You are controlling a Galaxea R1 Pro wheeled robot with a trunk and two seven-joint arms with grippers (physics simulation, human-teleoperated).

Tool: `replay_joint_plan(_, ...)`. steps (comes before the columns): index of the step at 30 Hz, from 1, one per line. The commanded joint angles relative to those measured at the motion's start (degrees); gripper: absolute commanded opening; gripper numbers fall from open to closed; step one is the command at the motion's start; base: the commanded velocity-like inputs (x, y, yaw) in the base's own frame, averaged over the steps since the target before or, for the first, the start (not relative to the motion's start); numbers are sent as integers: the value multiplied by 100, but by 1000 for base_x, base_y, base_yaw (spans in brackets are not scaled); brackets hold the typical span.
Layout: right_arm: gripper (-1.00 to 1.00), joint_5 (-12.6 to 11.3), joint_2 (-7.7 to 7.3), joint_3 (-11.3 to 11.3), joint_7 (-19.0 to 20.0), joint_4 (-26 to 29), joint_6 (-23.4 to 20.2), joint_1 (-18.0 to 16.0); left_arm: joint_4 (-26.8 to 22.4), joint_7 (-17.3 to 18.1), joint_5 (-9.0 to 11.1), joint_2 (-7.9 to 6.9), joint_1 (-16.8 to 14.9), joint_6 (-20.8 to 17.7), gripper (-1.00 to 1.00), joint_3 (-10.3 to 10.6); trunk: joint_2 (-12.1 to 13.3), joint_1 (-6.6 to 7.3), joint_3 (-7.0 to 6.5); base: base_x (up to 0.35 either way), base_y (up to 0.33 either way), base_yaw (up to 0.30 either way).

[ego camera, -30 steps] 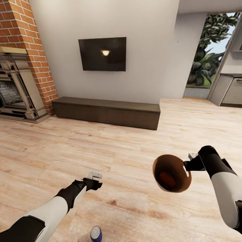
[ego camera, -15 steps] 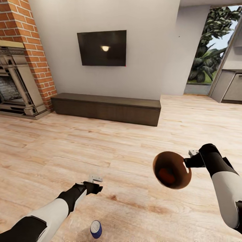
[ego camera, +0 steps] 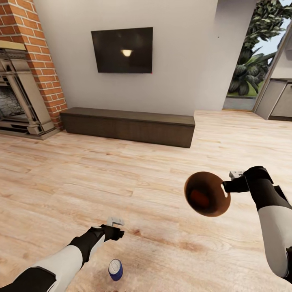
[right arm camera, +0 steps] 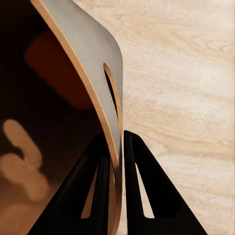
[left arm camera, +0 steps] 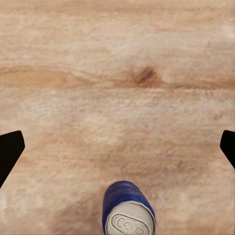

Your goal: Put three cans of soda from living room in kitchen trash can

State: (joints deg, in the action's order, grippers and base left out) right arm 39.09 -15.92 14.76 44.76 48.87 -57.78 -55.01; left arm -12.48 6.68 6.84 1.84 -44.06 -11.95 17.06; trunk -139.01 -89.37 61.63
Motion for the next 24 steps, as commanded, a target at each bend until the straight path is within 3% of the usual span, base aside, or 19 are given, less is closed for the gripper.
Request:
replay_joint_plan(1, -100, -98, 2, 2, 42, 35, -32, 6, 0, 0, -2, 2, 0, 13, 100, -1, -42, -21, 27, 0, 0, 0)
replay_joint_plan(11, -100, -103, 9, -11, 67, 193, -57, 84, 0, -2, -15, 9, 2, 143, 100, -1, -424, -231, 296, 0, 0, 0)
replay_joint_plan(17, -100, -100, 9, -5, 227, 509, -66, 167, 0, -8, -16, 10, 2, 148, 100, -1, -432, -247, 482, 0, 0, 0)
replay_joint_plan(24, -100, -101, 9, -29, 473, 1202, -222, 493, 0, -9, -16, 17, 2, 141, 100, -1, -441, -265, 699, 0, 0, 0)
